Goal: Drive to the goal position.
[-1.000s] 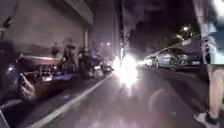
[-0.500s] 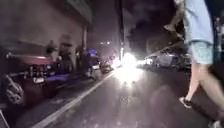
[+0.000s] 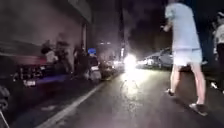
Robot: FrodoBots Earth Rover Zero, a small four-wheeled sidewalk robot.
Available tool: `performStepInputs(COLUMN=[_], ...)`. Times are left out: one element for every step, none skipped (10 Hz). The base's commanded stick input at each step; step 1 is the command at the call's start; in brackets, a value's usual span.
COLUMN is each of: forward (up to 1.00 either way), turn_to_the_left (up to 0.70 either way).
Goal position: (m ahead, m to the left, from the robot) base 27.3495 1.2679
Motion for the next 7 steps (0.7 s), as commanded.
performStepInputs(forward=[0.45, 0.45, 0.45, 0.45, 0.45, 0.45, 0.45], turn_to_the_left=[0.0, 0.0, 0.0, 0.0, 0.0, 0.0, 0.0])
